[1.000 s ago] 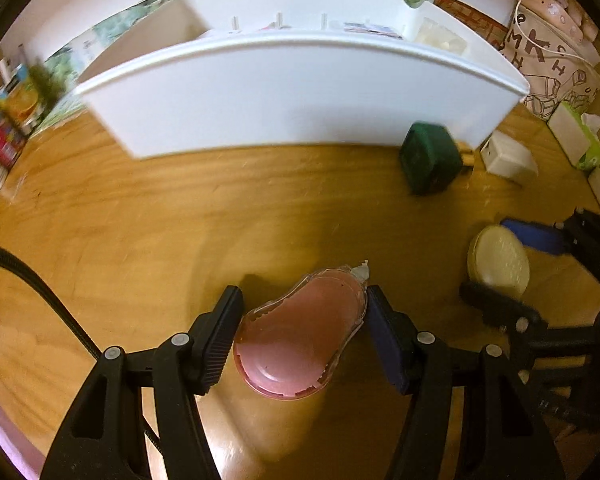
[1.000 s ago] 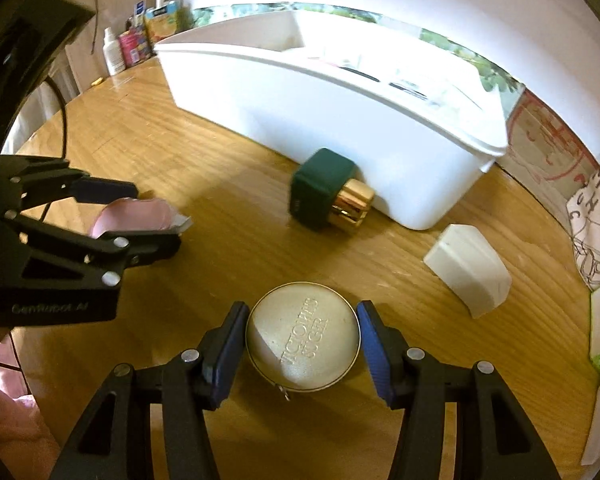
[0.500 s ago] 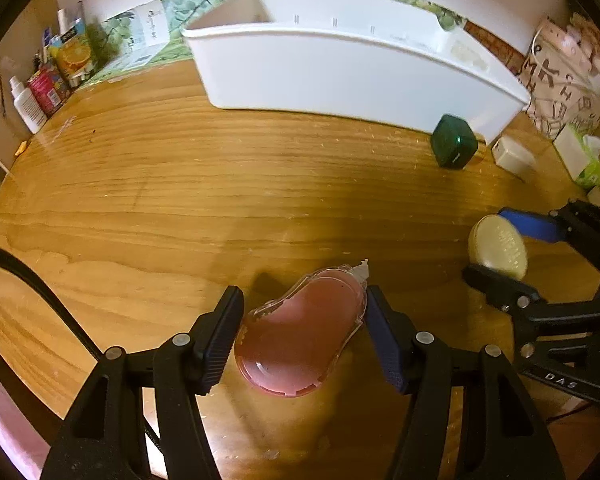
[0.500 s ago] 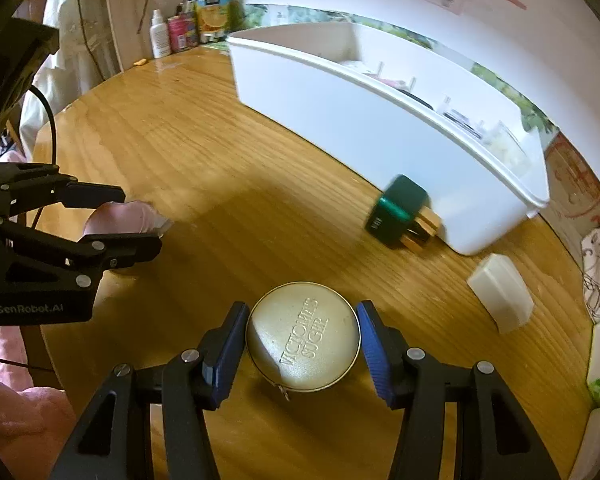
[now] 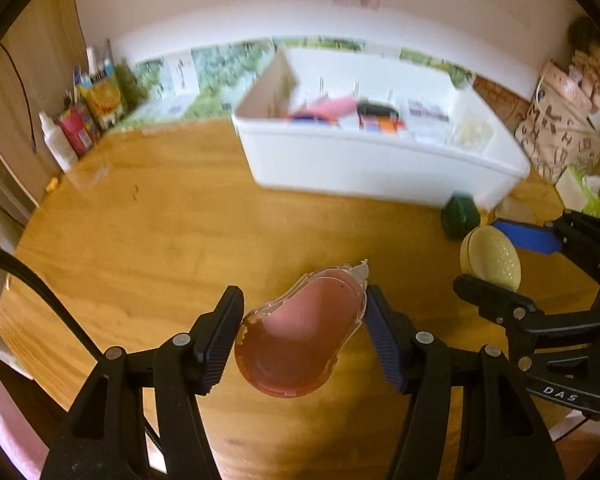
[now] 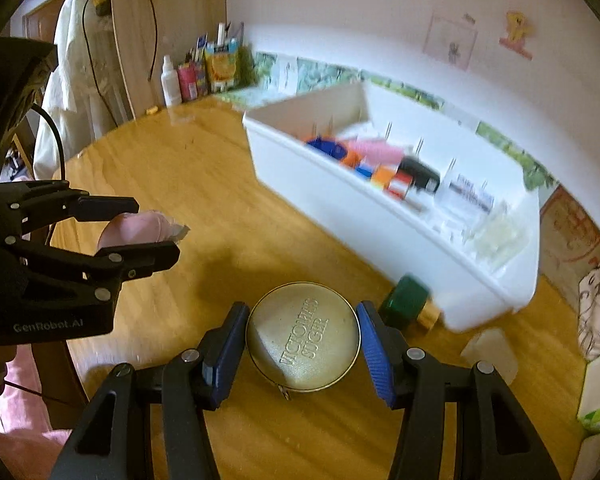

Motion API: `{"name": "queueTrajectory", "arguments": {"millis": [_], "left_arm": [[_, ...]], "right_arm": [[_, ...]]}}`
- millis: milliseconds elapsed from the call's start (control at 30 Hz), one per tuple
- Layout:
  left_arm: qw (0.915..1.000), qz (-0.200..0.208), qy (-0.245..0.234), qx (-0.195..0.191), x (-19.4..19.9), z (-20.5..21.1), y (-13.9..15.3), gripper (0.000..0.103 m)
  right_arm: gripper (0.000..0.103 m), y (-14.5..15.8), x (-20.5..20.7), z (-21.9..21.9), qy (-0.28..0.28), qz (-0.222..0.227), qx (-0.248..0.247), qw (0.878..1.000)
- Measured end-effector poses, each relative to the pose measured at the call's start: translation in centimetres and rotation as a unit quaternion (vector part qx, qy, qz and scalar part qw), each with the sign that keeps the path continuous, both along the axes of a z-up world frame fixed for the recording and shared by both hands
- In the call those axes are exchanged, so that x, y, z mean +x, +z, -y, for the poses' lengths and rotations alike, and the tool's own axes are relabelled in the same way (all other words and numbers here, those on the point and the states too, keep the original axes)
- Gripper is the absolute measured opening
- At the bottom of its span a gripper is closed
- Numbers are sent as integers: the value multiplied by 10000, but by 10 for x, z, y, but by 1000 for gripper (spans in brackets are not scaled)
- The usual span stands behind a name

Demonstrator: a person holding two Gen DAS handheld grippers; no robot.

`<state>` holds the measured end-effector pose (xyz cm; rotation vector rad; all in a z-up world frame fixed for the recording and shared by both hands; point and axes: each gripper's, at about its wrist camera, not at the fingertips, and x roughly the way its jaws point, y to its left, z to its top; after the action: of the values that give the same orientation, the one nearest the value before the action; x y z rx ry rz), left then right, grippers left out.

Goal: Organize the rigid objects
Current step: 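Lift the cream tin and pink pouch and carry both over the bin, then open the right tool to drop the tin while the left tool releases the pouch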

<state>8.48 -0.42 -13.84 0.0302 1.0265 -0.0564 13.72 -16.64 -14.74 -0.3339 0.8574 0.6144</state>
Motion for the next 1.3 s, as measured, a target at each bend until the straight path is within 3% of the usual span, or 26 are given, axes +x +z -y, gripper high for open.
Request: {"name": "queueTrajectory", "arguments": {"millis": [533, 1300], "left_arm": [[9946, 1027, -119, 111, 61, -7, 72, 65], [9894, 1366, -432, -227, 145, 28, 94, 65]], "right_arm": [[55, 58, 49, 3, -365, 645, 438, 9963], [56, 59, 123, 48, -1419, 679, 642, 9855]]}}
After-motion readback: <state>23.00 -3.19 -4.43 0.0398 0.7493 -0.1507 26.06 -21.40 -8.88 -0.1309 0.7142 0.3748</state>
